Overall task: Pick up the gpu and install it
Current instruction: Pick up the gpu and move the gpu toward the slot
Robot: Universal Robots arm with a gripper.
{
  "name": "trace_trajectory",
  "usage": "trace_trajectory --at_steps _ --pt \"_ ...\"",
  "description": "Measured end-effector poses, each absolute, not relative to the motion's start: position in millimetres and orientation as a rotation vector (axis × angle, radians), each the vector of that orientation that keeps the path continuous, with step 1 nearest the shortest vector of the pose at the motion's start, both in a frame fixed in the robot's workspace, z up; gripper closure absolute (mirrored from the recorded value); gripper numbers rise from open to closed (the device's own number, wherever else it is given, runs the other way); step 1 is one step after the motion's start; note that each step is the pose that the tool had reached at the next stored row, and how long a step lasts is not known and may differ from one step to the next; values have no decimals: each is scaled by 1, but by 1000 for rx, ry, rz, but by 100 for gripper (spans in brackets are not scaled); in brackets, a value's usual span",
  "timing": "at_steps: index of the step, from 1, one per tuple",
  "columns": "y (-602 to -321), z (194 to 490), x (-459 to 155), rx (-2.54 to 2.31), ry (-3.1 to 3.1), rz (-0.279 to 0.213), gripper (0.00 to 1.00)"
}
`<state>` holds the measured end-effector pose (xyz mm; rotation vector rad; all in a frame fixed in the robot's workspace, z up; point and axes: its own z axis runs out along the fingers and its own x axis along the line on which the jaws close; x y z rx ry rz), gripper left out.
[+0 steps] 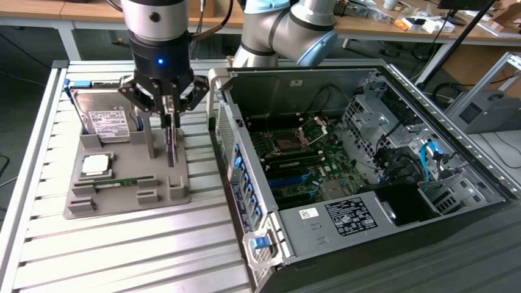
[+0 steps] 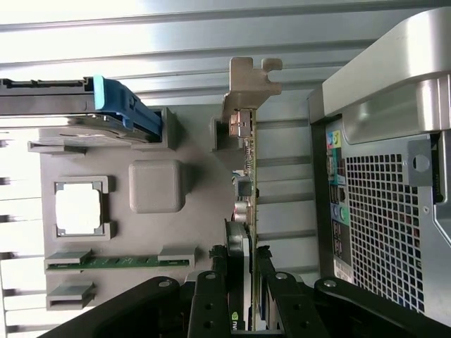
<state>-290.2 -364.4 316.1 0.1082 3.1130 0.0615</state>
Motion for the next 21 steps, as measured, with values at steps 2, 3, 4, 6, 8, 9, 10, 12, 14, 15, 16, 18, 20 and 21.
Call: trace_trajectory --at_steps 2,3,4,6,8,9,10,12,14,15,16,18,20,21 --pt "-364 317 -290 108 3113 62 73" --pt "-364 317 -290 108 3113 62 73" --pt "-364 317 -290 108 3113 62 73" --pt "-364 318 -290 108 3113 62 73" --pt "-364 318 -290 108 3113 62 73" --pt "-364 318 -290 108 3113 63 73" --pt "-364 319 -290 108 3113 63 73" --pt "-364 319 -290 108 3113 63 73" --pt "-364 320 -290 108 3113 64 73" --pt "-364 320 -290 108 3113 64 73" --pt "-364 321 -290 108 3113 64 73" --pt "-364 322 -290 108 3113 65 73" --pt "-364 322 -290 108 3113 66 73" --pt "-364 323 -290 108 3113 66 73"
